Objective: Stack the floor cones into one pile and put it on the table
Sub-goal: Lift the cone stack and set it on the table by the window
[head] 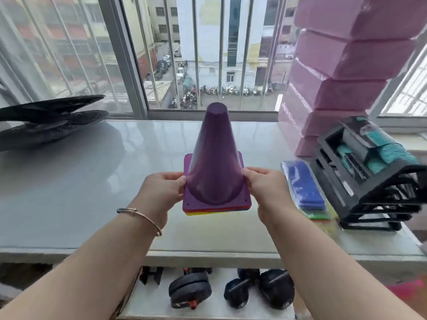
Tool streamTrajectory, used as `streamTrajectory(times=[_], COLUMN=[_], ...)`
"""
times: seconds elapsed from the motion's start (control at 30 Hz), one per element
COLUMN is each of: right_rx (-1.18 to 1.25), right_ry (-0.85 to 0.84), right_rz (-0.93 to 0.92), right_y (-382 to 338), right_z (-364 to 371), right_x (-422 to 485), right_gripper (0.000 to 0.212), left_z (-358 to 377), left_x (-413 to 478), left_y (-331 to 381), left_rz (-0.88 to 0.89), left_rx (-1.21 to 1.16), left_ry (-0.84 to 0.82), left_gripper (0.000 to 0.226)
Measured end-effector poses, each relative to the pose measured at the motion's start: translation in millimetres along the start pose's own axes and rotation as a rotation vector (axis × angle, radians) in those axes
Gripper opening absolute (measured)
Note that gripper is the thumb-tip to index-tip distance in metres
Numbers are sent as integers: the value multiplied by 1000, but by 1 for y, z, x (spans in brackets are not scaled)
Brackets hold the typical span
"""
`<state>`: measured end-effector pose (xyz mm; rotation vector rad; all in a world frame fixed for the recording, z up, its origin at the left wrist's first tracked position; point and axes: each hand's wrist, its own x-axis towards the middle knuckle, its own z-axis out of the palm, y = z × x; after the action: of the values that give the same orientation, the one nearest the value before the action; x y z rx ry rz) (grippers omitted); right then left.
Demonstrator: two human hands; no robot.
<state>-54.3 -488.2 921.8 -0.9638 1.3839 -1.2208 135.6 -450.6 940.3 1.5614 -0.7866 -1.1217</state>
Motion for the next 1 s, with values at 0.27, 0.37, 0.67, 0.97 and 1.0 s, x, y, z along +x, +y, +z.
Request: streamTrajectory(times=[0.27,0.37,0.67,0.97,1.0], right_rx=[-208,-327,-547,-737,-742], right_ry=[68,46,55,5,4], right_rz=[-54,-95,-114,-61,-59], right_y=[-12,-18,-24,-26,-27], right_z=[42,56,79,103,107], right_x=[73,96,142,180,183], right_gripper=[21,32,22,15,14], left_z=[10,14,19,29,31], left_x=[85,115,189,227,228], left_y=[23,26,25,33,35], left_rz=[3,9,61,138,161], left_rx=[93,139,308,463,493], left_ry=[1,1,-19,86,120], left_gripper=[20,18,18,11,12])
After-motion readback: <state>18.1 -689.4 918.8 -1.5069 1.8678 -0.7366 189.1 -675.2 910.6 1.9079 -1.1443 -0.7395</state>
